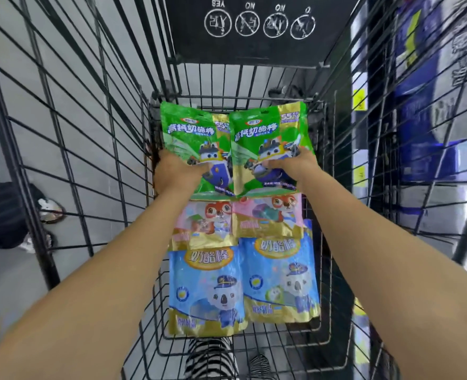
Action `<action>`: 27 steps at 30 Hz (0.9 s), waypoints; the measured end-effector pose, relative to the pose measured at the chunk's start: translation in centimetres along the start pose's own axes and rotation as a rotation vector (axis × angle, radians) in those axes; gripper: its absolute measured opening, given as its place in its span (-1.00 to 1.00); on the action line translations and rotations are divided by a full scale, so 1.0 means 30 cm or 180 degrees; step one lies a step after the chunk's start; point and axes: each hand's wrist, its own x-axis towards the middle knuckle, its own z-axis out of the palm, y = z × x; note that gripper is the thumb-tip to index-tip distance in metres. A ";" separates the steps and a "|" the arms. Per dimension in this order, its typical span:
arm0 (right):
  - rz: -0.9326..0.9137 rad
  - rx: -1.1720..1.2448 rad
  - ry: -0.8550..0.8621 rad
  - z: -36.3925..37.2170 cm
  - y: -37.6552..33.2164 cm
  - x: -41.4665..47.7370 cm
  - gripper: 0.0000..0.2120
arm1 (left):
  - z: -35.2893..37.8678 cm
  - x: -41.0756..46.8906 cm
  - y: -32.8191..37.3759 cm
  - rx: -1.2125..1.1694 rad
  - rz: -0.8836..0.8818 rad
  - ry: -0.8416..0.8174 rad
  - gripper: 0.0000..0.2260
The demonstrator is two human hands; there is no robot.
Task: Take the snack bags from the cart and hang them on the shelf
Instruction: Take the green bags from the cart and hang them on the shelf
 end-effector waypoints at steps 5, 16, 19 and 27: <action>-0.0102 -0.0031 -0.0114 -0.023 0.041 -0.090 0.01 | -0.019 -0.026 -0.058 -0.0727 -0.0159 -0.0503 -0.19; -0.0610 -0.0851 0.0237 -0.123 0.170 -0.476 -0.14 | -0.154 -0.359 -0.147 -0.1485 0.0218 -0.0636 -0.20; -0.0803 -0.0868 0.0440 -0.171 0.217 -0.619 -0.19 | -0.195 -0.476 -0.178 -0.1561 0.0282 -0.0636 -0.20; -0.1477 0.0075 0.0640 -0.347 0.418 -0.984 -0.25 | -0.283 -0.864 -0.223 -0.1487 0.1019 -0.0692 -0.13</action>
